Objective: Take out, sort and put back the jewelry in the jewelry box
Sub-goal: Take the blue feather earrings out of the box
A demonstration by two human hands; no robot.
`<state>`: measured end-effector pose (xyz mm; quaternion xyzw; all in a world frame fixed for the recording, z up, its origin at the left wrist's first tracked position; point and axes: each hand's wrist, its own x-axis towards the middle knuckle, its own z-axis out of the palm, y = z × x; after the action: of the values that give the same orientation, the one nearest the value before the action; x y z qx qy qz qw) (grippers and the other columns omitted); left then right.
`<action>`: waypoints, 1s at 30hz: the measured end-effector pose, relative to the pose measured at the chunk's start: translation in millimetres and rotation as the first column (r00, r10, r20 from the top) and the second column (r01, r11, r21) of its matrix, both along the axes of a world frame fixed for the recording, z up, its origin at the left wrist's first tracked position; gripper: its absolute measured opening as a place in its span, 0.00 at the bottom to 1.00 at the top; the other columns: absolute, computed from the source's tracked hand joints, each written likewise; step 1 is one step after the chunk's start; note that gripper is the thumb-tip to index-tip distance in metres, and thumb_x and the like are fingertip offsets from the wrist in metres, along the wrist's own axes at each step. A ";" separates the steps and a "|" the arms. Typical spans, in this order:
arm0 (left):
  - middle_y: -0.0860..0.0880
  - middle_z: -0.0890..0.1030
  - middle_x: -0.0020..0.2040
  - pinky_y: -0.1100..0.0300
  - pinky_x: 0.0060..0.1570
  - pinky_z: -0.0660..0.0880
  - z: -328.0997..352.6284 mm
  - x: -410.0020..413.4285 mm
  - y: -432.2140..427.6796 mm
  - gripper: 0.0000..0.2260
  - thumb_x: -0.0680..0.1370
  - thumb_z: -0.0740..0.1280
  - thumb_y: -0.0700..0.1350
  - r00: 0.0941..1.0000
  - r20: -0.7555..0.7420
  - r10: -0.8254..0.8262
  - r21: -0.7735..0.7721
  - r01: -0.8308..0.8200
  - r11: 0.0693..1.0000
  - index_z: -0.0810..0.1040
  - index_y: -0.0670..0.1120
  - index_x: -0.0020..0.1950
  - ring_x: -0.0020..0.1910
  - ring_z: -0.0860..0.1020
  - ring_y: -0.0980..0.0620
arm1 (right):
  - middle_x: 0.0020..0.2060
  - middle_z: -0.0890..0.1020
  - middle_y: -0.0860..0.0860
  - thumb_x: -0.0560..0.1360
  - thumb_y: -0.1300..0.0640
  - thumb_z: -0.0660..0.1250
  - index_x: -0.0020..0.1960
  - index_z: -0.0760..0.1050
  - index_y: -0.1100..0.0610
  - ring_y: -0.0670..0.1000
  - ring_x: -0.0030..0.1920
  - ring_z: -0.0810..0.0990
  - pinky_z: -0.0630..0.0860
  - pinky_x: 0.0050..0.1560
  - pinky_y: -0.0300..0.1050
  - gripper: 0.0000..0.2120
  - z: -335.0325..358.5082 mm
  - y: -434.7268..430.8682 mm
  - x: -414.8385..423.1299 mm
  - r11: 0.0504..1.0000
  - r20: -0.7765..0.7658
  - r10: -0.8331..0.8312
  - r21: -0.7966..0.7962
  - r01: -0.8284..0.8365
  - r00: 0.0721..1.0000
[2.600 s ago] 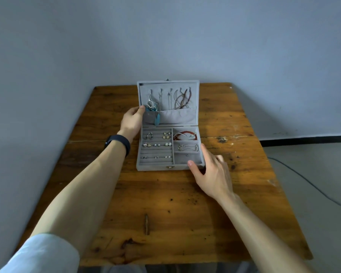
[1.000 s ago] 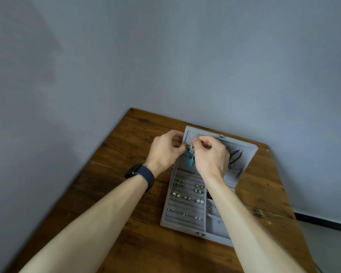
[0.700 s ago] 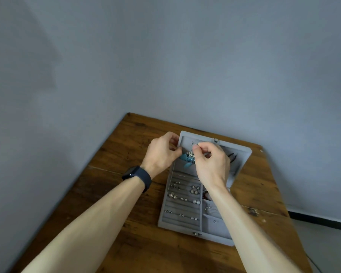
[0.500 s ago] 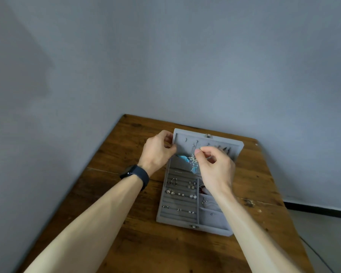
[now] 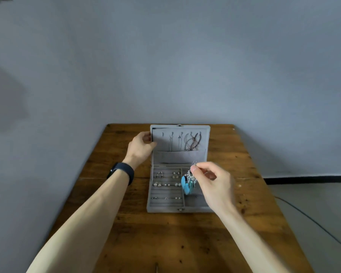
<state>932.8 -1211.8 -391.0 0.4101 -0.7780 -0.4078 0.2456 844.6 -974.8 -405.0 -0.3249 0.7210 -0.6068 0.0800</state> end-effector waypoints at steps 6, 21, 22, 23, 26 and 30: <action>0.48 0.79 0.66 0.60 0.56 0.72 6.7 11.6 21.4 0.22 0.79 0.68 0.45 1.000 -0.009 0.010 -0.030 -0.011 0.999 0.72 0.46 0.73 0.64 0.77 0.48 | 0.38 0.85 0.41 0.74 0.53 0.75 0.43 0.84 0.48 0.44 0.42 0.81 0.75 0.42 0.36 0.01 1.5 21.5 4.4 0.999 0.014 -0.032 0.017 0.032 0.999; 0.55 0.86 0.52 0.60 0.58 0.78 -13.9 93.8 189.7 0.07 0.78 0.73 0.47 0.928 -0.271 -0.258 0.242 0.325 0.914 0.86 0.49 0.55 0.54 0.83 0.58 | 0.39 0.85 0.40 0.73 0.49 0.76 0.45 0.85 0.46 0.43 0.44 0.83 0.78 0.45 0.40 0.02 -20.5 77.8 69.2 0.988 0.117 0.102 0.104 -0.115 0.988; 0.55 0.86 0.51 0.59 0.58 0.78 -17.4 97.9 196.9 0.07 0.78 0.73 0.47 0.931 -0.270 -0.246 0.258 0.316 0.913 0.86 0.49 0.54 0.53 0.83 0.57 | 0.39 0.85 0.40 0.73 0.49 0.76 0.45 0.85 0.46 0.43 0.44 0.83 0.78 0.45 0.40 0.03 -22.8 81.7 72.6 0.984 0.122 0.113 0.124 -0.128 0.986; 0.54 0.87 0.50 0.58 0.58 0.79 -21.1 101.7 203.2 0.06 0.78 0.73 0.46 0.934 -0.273 -0.229 0.271 0.303 0.913 0.87 0.48 0.53 0.52 0.84 0.56 | 0.39 0.85 0.40 0.73 0.49 0.76 0.45 0.86 0.47 0.42 0.44 0.83 0.78 0.45 0.38 0.03 -25.6 85.7 75.4 0.981 0.124 0.116 0.142 -0.134 0.985; 0.52 0.87 0.46 0.56 0.55 0.80 -31.7 111.2 216.4 0.04 0.78 0.73 0.45 0.946 -0.276 -0.171 0.280 0.250 0.927 0.87 0.48 0.49 0.49 0.85 0.54 | 0.39 0.85 0.39 0.73 0.50 0.76 0.47 0.86 0.47 0.41 0.44 0.82 0.76 0.43 0.34 0.04 -33.6 97.2 83.3 0.972 0.110 0.131 0.182 -0.150 0.985; 0.48 0.86 0.43 0.62 0.45 0.78 -33.6 117.5 226.3 0.05 0.79 0.72 0.44 0.951 -0.288 -0.111 0.408 0.227 0.884 0.86 0.44 0.49 0.42 0.82 0.56 | 0.42 0.85 0.39 0.75 0.50 0.74 0.49 0.85 0.46 0.41 0.47 0.82 0.77 0.45 0.34 0.04 -39.7 105.8 89.8 0.965 0.120 0.161 0.190 -0.182 0.980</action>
<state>1050.3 -985.5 -424.6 0.3285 -0.6613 -0.6410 0.2093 934.4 -869.0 -444.8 -0.3448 0.7422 -0.5381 0.2017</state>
